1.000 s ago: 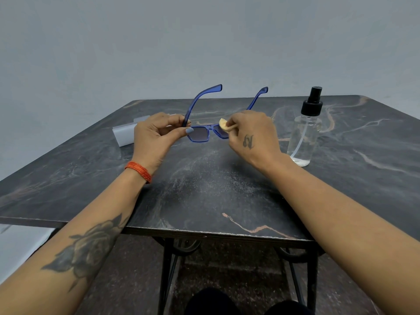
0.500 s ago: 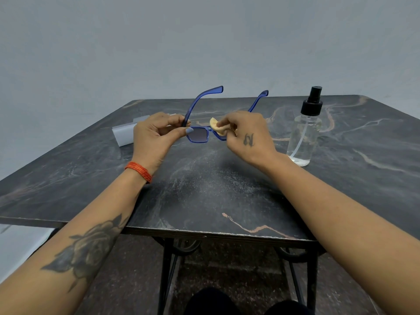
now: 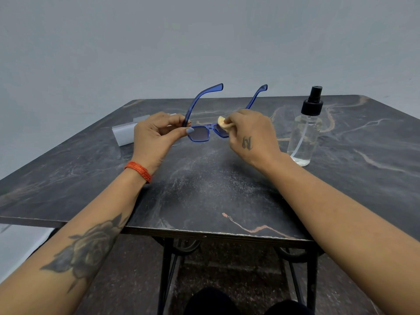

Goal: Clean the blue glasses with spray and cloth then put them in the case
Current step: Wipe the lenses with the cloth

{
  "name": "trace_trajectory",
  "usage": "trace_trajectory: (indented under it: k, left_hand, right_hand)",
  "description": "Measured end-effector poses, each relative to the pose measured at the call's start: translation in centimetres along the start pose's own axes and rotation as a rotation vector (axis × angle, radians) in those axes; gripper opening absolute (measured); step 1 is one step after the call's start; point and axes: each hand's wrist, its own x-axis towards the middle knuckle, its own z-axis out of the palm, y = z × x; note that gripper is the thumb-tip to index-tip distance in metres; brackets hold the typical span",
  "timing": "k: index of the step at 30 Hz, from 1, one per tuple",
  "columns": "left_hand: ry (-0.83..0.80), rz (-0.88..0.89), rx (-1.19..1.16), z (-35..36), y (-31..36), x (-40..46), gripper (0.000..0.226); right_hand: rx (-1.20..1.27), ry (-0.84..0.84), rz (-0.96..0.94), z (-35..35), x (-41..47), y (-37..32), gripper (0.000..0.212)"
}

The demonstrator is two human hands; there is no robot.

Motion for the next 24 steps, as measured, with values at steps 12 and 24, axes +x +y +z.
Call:
trace_trajectory:
  k: [12, 24]
  left_hand:
    - [0.005, 0.008, 0.022, -0.05, -0.15, 0.04, 0.025]
    - [-0.013, 0.000, 0.006, -0.06, -0.18, 0.08, 0.025]
  right_hand:
    - [0.275, -0.013, 0.059, -0.19, -0.10, -0.59, 0.025]
    - [-0.018, -0.014, 0.016, -0.16, -0.08, -0.21, 0.022]
